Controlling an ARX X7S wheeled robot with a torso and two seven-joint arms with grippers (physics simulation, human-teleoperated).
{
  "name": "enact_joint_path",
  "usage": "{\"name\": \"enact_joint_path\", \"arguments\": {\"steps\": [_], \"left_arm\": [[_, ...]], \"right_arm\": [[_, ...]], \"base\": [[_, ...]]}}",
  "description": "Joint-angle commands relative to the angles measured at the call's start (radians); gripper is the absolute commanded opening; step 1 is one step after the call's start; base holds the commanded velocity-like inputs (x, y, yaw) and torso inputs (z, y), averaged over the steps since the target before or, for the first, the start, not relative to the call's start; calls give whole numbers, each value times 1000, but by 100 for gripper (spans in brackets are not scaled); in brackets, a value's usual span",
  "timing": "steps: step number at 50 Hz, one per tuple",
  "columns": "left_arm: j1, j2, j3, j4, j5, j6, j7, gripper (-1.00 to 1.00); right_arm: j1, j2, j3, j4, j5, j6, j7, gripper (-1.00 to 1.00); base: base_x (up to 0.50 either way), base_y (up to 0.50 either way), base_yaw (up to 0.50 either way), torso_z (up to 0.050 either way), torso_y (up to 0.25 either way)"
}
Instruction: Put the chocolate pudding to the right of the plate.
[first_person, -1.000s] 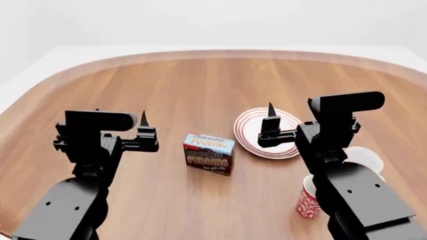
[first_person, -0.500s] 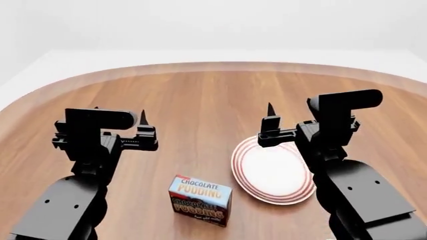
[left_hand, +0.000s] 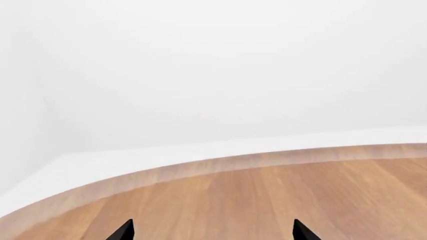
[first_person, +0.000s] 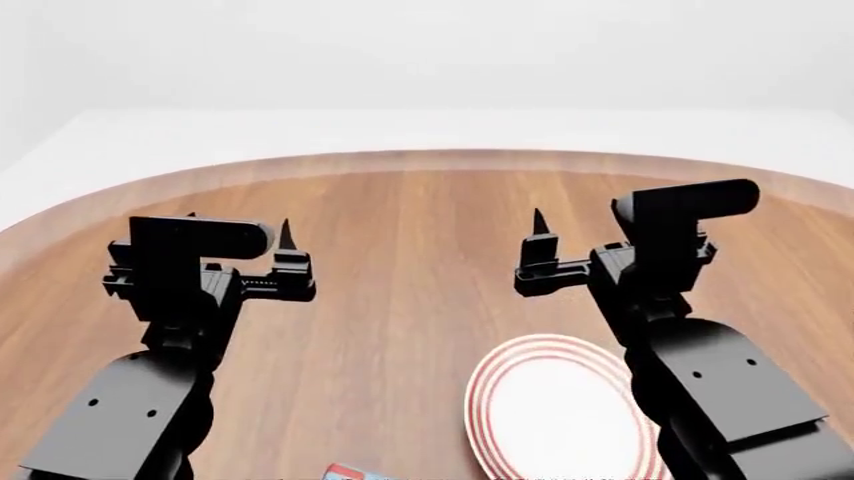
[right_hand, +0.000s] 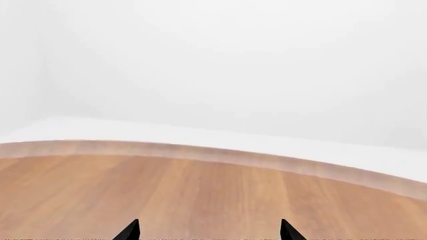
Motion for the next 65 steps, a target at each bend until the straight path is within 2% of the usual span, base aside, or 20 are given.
{"name": "enact_joint_path", "arguments": {"steps": [1, 7, 10, 13, 14, 15, 17, 18, 20, 21, 26, 30, 44, 46, 49, 51, 54, 56, 65], "left_arm": [[1, -3, 3, -2, -4, 4, -3, 100], [3, -4, 4, -5, -5, 8, -5, 100], [2, -7, 6, -4, -5, 6, -6, 100], [1, -8, 7, -5, -6, 7, -6, 100], [1, -8, 7, -6, -6, 8, -7, 100], [2, -9, 6, -8, -7, 10, -6, 100], [2, -9, 7, -9, -7, 12, -7, 100], [3, -10, 7, -10, -7, 13, -7, 100], [4, -11, 5, -9, -8, 13, -8, 100], [5, -13, 0, -7, -10, 13, -7, 100], [7, -15, -1, -12, -10, 17, -9, 100], [8, -17, 0, -16, -11, 21, -9, 100], [9, -22, 4, -19, -13, 20, -14, 100], [6, -26, 6, -10, -13, 8, -17, 100], [4, -26, 7, -9, -13, 4, -20, 100], [7, -26, 6, -14, -14, 11, -19, 100], [11, -25, 3, -25, -15, 22, -18, 100], [11, -25, 2, -27, -17, 23, -18, 100], [16, -29, 0, -22, -21, 23, -21, 100]], "right_arm": [[8, 14, -32, 2, -14, 19, 15, 100], [55, 32, -71, -3, -20, 111, 28, 100], [79, 100, -171, -75, -37, 158, 2, 100], [93, 187, -285, -115, -77, 80, -56, 100], [85, 166, -235, -113, -24, 105, -82, 100], [118, 159, -196, -132, 47, 200, -125, 100], [187, 208, -258, -141, 98, 315, -199, 100], [236, 215, -246, -142, 164, 402, -260, 100], [258, 262, -295, -154, 179, 371, -323, 100], [303, 298, -306, -108, 231, 367, -431, 100], [323, 346, -333, -79, 245, 314, -516, 100], [328, 370, -385, -104, 237, 342, -515, 100], [352, 369, -401, -111, 251, 385, -509, 100], [378, 370, -395, -140, 285, 438, -524, 100], [446, 352, -349, -171, 352, 564, -535, 100], [493, 375, -322, -181, 468, 594, -515, 100], [555, 424, -277, -152, 768, 594, -397, 100], [581, 462, -296, -161, 913, 593, -328, 100], [569, 485, -361, -184, 967, 551, -273, 100]], "base": [[0, 0, 0, 0, 0], [0, 0, 0, 0, 0], [0, 0, 0, 0, 0], [0, 0, 0, 0, 0], [0, 0, 0, 0, 0], [0, 0, 0, 0, 0], [0, 0, 0, 0, 0], [0, 0, 0, 0, 0], [0, 0, 0, 0, 0], [0, 0, 0, 0, 0], [0, 0, 0, 0, 0], [0, 0, 0, 0, 0], [0, 0, 0, 0, 0], [0, 0, 0, 0, 0], [0, 0, 0, 0, 0], [0, 0, 0, 0, 0], [0, 0, 0, 0, 0], [0, 0, 0, 0, 0], [0, 0, 0, 0, 0]]}}
